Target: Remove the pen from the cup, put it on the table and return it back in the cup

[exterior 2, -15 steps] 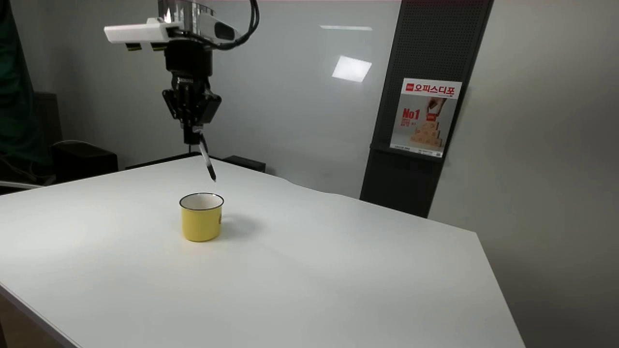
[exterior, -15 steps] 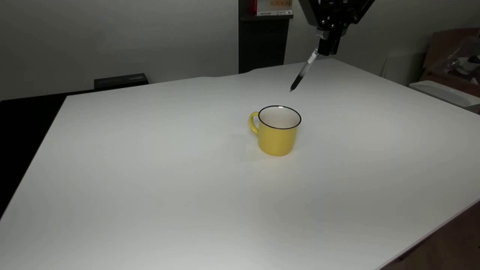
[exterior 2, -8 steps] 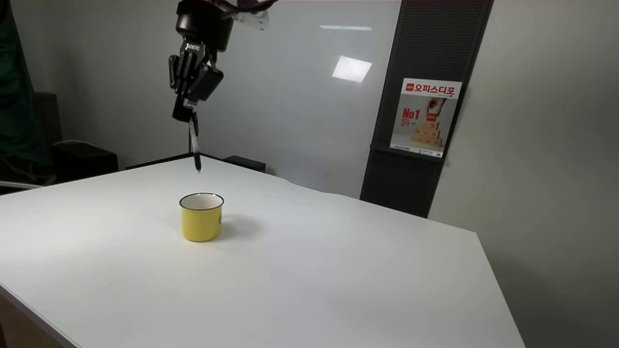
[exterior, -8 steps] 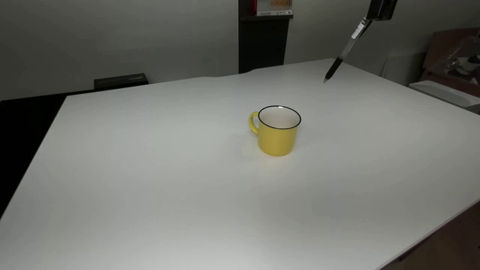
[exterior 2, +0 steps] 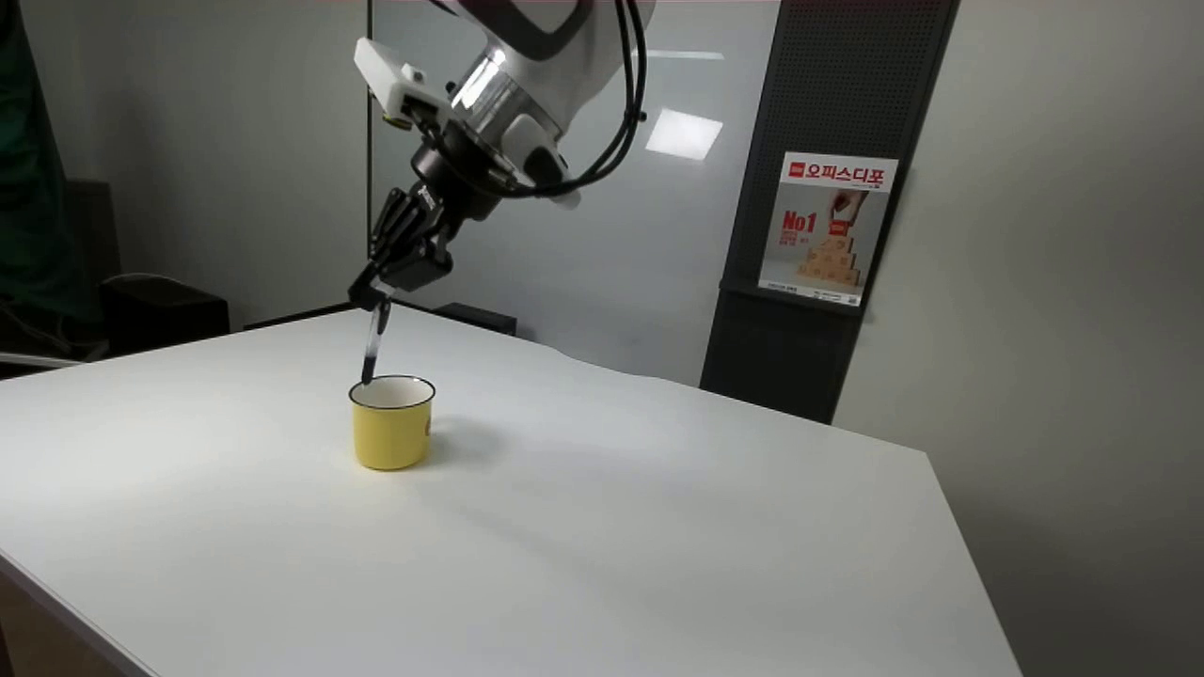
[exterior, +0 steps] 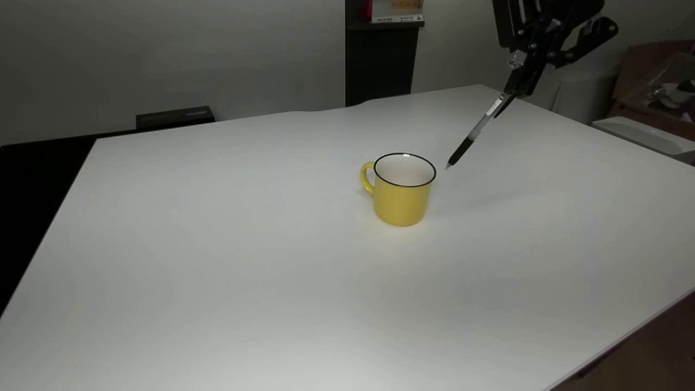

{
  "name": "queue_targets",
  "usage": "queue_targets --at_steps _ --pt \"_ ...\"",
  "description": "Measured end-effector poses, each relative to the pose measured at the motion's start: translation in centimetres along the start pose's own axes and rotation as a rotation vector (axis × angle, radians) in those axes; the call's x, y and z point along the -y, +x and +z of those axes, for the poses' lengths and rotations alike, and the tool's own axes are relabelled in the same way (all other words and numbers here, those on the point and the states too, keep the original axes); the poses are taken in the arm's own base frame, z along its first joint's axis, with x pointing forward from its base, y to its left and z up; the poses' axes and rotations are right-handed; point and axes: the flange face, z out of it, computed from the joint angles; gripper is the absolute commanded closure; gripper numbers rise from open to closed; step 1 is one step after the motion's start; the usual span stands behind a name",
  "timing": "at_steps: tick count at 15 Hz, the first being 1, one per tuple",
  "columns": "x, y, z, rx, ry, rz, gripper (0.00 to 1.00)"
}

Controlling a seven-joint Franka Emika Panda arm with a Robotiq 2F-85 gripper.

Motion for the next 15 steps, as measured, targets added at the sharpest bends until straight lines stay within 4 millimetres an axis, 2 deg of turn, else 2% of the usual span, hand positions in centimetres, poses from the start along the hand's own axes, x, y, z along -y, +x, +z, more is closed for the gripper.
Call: queue_targets --at_steps 3,7,15 --pt "-1.0 3.1 1.8 0.094 0.123 0.070 0.98" --pt "-2.9 5.9 2.7 0.175 0.237 0.155 0.98" --pt "-6.9 7.7 3.9 0.257 0.324 0.252 0.98"
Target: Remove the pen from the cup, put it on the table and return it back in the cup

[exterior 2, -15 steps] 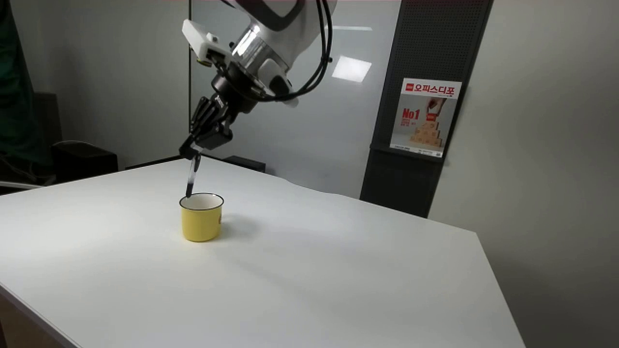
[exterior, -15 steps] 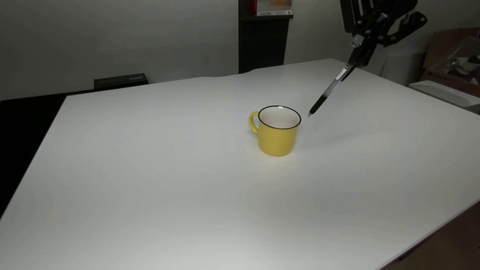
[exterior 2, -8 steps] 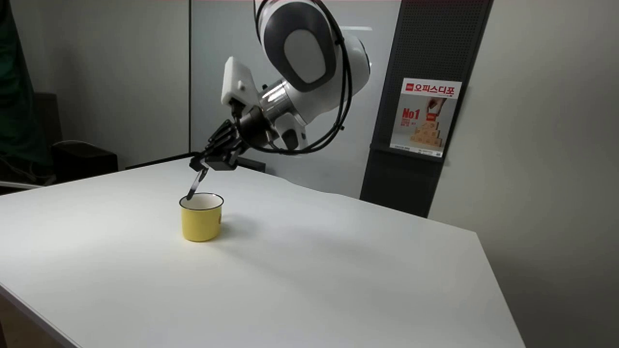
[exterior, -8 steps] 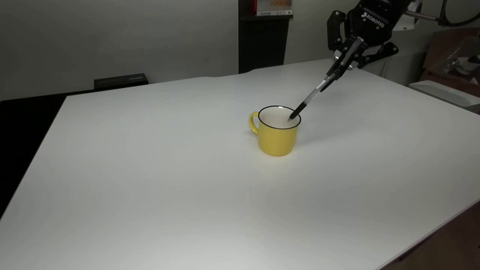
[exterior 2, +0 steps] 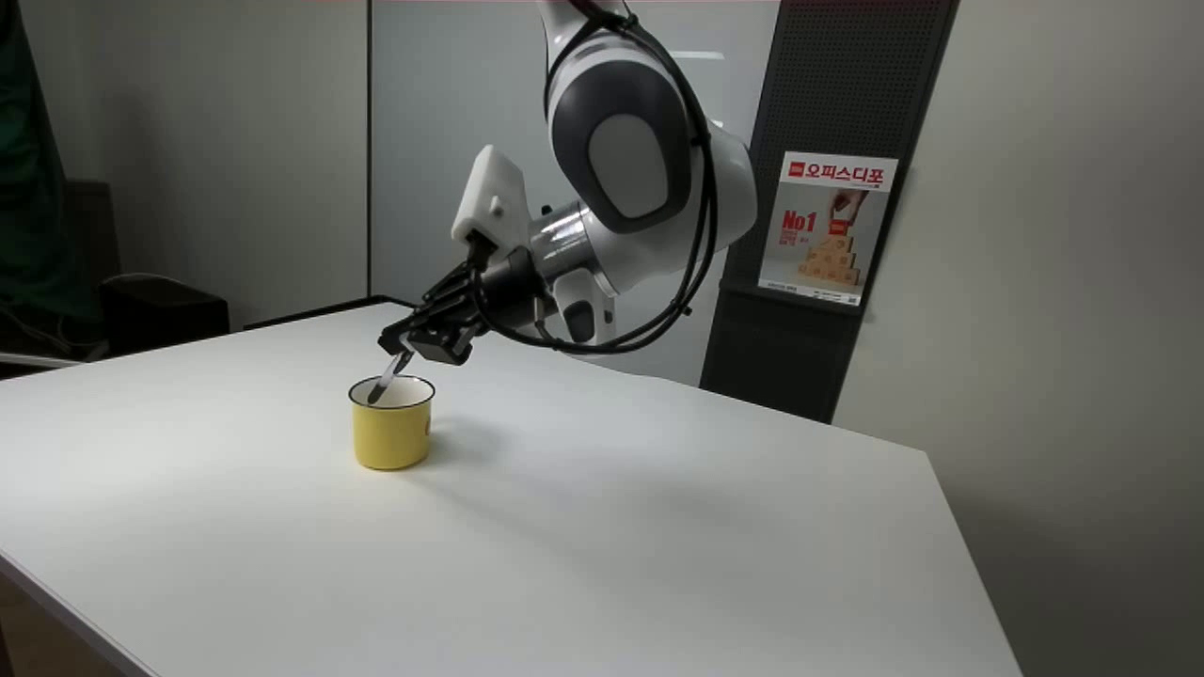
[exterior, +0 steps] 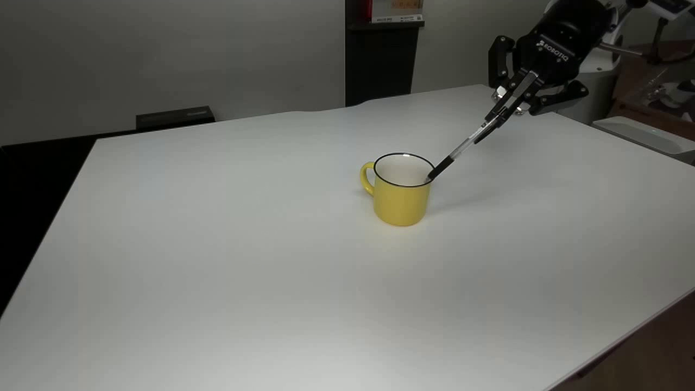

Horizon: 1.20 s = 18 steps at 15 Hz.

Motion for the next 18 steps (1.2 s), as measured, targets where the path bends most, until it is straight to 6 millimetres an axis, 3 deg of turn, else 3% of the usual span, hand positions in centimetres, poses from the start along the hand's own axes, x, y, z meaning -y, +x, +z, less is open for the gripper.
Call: queue_targets --at_steps 11,18 --pt "-1.5 -0.1 -1.6 0.052 0.040 -0.014 0.98" --pt "-3.7 0.4 -3.0 0.069 0.058 0.027 0.98"
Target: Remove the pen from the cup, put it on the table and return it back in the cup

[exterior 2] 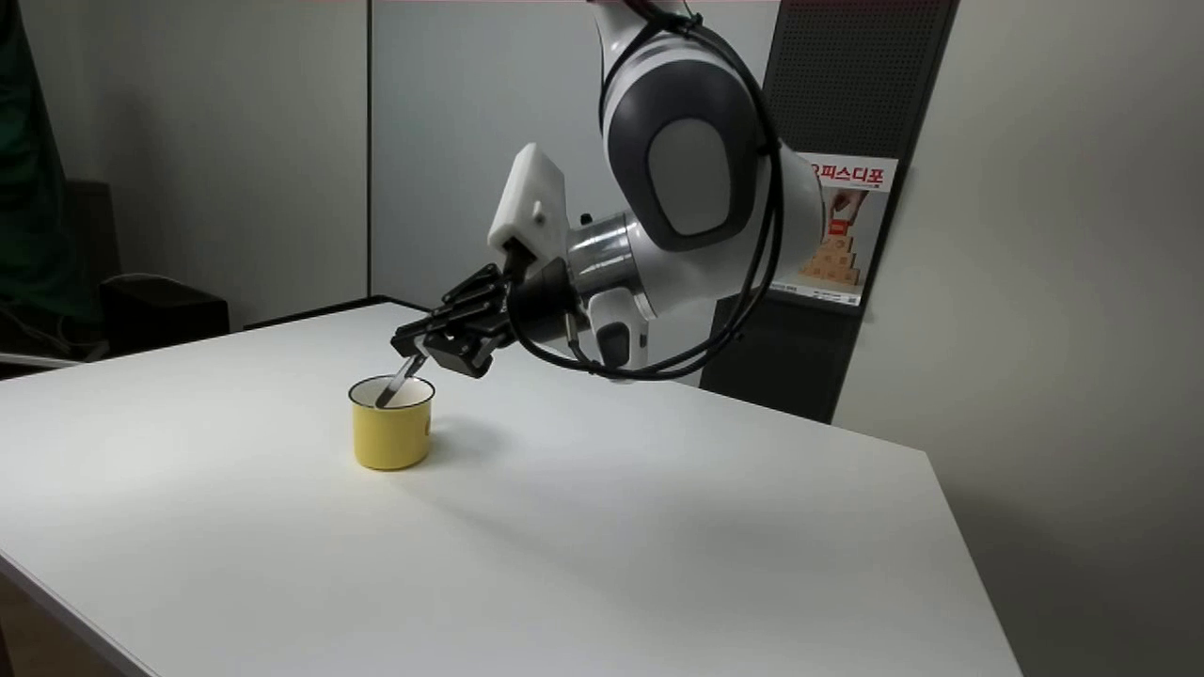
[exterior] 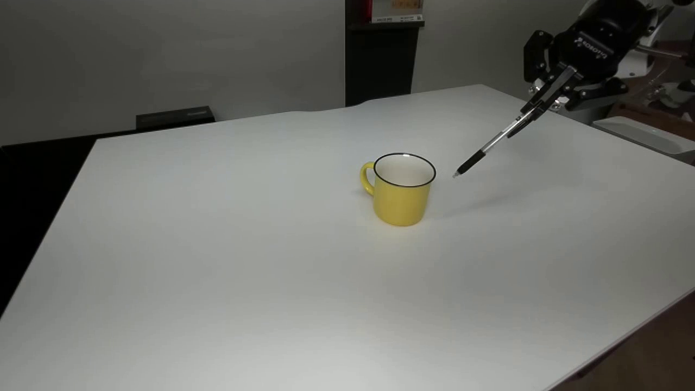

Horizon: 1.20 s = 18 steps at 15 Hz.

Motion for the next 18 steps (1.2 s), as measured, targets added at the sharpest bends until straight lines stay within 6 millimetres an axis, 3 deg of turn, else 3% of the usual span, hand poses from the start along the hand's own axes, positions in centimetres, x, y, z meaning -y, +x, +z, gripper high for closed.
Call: queue_targets --at_steps 6,18 --pt "-1.3 1.6 0.9 0.017 -0.019 0.044 0.98" --pt "-2.9 8.5 3.0 0.023 -0.062 0.154 0.98"
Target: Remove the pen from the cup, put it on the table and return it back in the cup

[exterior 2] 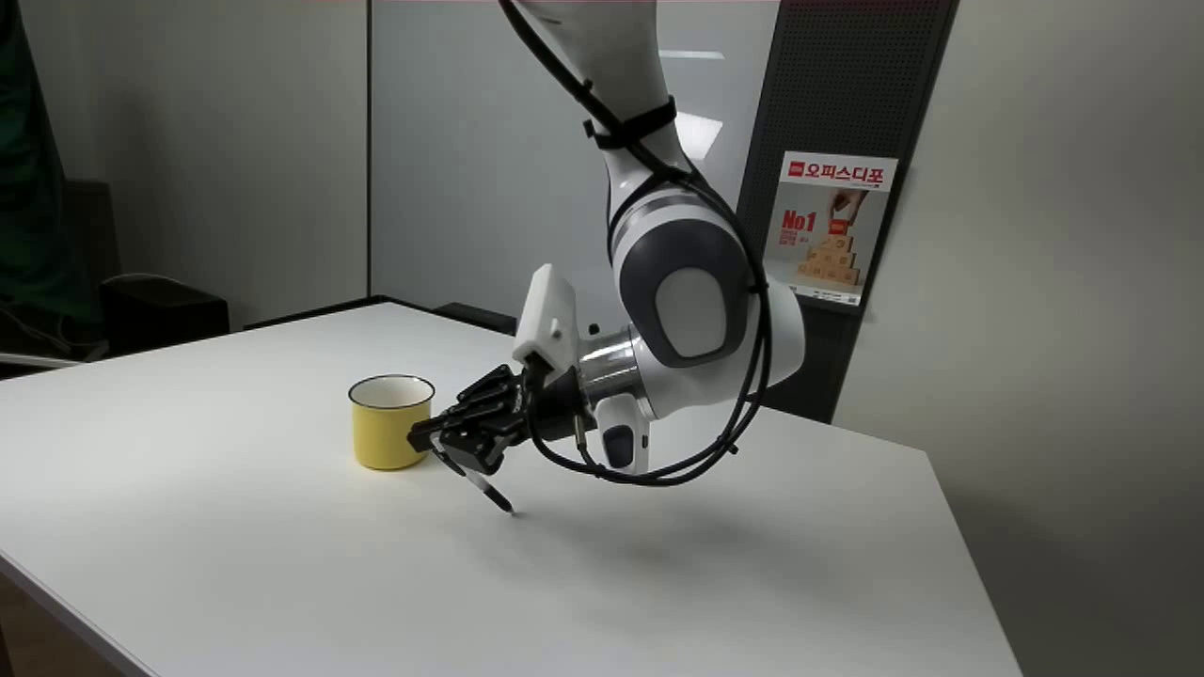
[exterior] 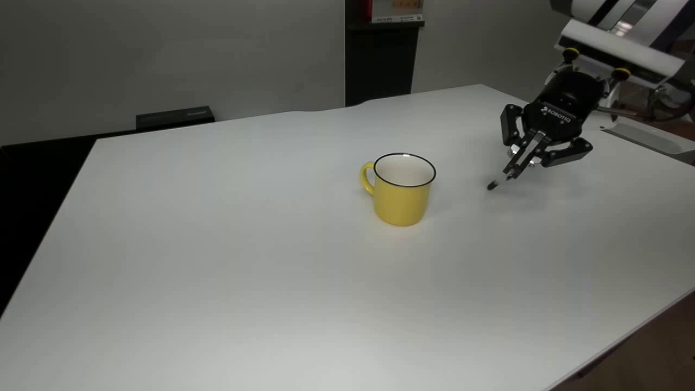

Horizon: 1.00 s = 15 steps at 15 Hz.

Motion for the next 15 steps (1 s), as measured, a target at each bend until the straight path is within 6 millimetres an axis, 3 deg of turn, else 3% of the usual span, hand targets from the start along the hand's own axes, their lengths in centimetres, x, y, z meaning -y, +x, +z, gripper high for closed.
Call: queue_targets --at_steps 3,4,5,7,12,15 --pt "0.5 0.8 -0.1 -0.014 -0.005 -0.006 0.98" --pt "0.8 1.0 -0.2 -0.023 -0.008 -0.012 0.93" --pt "1.2 1.0 -0.3 -0.036 -0.013 -0.021 0.67" --pt "2.1 1.0 -0.5 -0.061 -0.038 -0.041 0.65" --pt "4.1 0.5 -0.2 -0.127 -0.136 -0.102 0.31" --pt "6.0 -0.9 -0.4 -0.217 -0.221 -0.166 0.11"
